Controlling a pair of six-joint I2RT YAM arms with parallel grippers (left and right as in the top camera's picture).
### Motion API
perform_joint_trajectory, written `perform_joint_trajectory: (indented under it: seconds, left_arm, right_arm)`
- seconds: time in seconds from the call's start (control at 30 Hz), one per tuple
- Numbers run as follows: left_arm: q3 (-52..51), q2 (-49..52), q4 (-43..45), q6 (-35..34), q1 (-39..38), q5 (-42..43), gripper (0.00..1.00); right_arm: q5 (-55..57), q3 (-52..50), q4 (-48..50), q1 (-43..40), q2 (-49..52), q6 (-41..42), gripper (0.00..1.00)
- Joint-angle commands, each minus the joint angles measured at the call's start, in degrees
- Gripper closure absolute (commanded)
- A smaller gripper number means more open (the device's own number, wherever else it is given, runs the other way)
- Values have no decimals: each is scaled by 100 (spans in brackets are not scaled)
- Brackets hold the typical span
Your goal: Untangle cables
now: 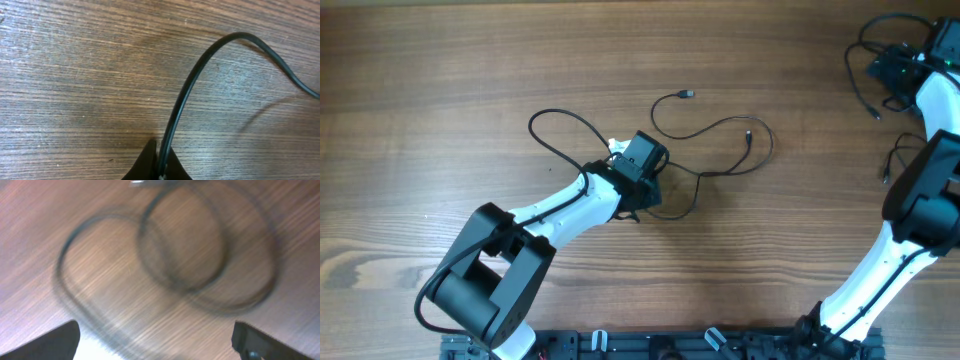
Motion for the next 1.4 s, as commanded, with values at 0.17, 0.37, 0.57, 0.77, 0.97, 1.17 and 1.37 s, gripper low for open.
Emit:
perform_joint_trajectory:
  seconds: [0.17,0.37,0.57,0.77,0.97,1.17,1.37]
  left_arm:
    - [2,37,944,-1091,0,-79,91]
    - [2,35,994,-1084,219,-485,47]
    - [2,35,118,-1233,1281,-697,0]
    - [2,35,-94,-1259,1978,-37,0]
    - [4,-79,-396,-656,2017,-33,0]
    - [4,-1755,-654,57,2533,-142,0]
    - [4,-3746,-1558,55,3012,-852,0]
  right_arm:
    - [-2688,-260,-2015,1617,-472,317,0]
    - [-916,-323,-3307,3161,-472,1504,0]
    - [-31,-341,-3952,3991,-472,2485,0]
    - [-494,-514,-4028,4282,-472,4341,0]
    - [-1694,-1569,-2531,4463,-472,4308,0]
    - [-2111,-2057,-1923,4776,-472,4037,26]
    - [-573,-2057,-1725,5525,-420,3866,49]
